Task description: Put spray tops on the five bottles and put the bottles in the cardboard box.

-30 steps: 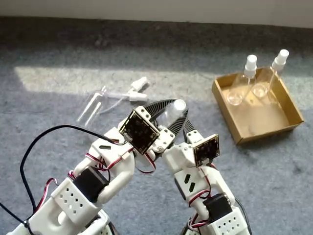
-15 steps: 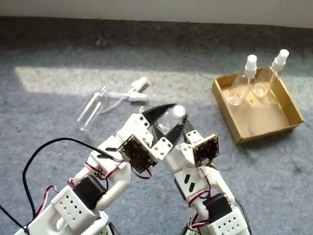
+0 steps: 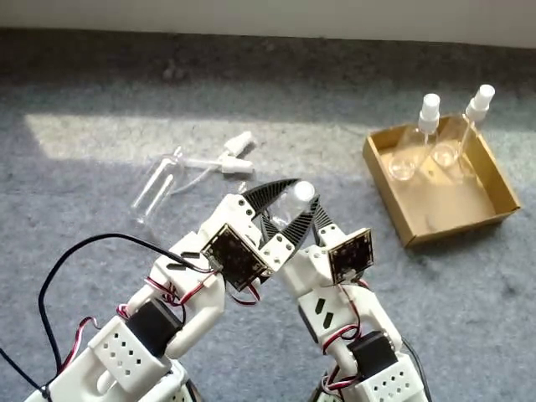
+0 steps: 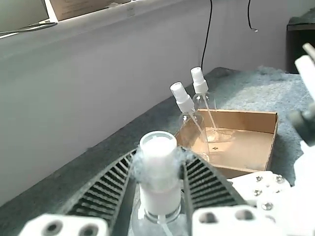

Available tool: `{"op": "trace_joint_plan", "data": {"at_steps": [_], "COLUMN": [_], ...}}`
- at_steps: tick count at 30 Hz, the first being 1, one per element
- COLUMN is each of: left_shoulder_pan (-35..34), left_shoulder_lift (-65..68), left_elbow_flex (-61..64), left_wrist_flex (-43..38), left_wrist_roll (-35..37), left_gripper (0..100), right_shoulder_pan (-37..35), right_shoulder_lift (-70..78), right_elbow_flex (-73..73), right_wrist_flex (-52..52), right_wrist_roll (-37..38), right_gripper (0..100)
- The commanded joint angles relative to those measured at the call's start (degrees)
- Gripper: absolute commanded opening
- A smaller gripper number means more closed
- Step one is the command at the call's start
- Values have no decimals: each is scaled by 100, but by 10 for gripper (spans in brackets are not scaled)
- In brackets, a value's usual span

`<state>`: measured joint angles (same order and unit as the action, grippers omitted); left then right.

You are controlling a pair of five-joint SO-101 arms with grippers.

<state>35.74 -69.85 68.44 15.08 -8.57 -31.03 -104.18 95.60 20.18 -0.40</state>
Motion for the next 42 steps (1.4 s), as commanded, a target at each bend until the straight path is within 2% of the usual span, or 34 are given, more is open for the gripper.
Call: {"op": "trace_joint_plan", "data": {"at_steps": [1, 5, 13, 23, 29, 33, 35, 39, 42], "left_shoulder_pan": [-198, -198, -189, -189, -198, -207, -435, -1332, -1912], "left_shoulder_lift": [-66, -75, -84, -189, -1130, -1684, -1895, -2193, -2413], "left_elbow_flex": [-22, -22, -224, -1358, -1429, -1437, -1437, -1437, -1429], "left_wrist_flex": [-53, -26, 229, 1969, 2409, 3244, 3569, 3938, 4176], "left_wrist_roll": [44, 53, 325, 325, 308, 316, 325, 325, 325], "left_gripper": [29, 125, 130, 129, 126, 125, 117, 0, 30], "right_shoulder_pan": [-22, -22, -4, -4, -4, 4, 4, 4, 4], "right_shoulder_lift": [-110, -110, -110, -110, -110, -110, -110, -110, -110], "right_elbow_flex": [673, 673, 673, 673, 673, 673, 673, 673, 673], "right_wrist_flex": [-4, -4, -4, -4, 4, 4, 4, 4, 4], "right_wrist_roll": [0, 0, 0, 0, 0, 0, 0, 0, 0], "right_gripper": [112, 112, 112, 112, 112, 112, 112, 112, 112]}}
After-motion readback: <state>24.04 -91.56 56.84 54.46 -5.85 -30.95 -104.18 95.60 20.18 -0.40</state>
